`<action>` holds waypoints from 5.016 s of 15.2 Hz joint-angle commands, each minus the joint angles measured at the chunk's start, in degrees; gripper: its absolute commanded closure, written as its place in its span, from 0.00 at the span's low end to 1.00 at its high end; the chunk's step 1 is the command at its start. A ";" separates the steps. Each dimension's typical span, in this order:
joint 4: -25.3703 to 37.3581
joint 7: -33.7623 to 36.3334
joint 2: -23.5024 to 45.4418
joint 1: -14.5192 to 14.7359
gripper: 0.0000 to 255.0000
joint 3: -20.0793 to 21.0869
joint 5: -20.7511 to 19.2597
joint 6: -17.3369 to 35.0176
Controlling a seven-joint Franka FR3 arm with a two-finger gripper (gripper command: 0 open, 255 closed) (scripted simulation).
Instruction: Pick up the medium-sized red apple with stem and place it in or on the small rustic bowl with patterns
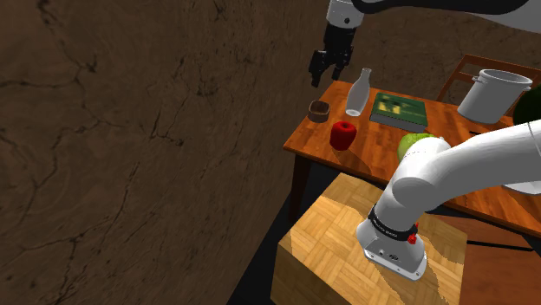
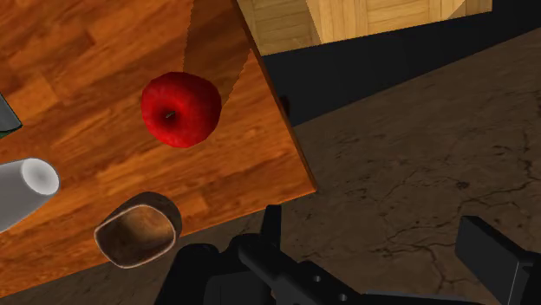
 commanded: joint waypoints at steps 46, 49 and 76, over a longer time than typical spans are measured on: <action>-23.77 -8.69 6.78 -13.49 1.00 -24.06 -13.46 35.26; -22.74 -8.69 5.91 -13.44 1.00 -23.57 -13.15 33.38; -4.98 -9.30 1.76 -11.91 1.00 -18.41 -8.98 11.50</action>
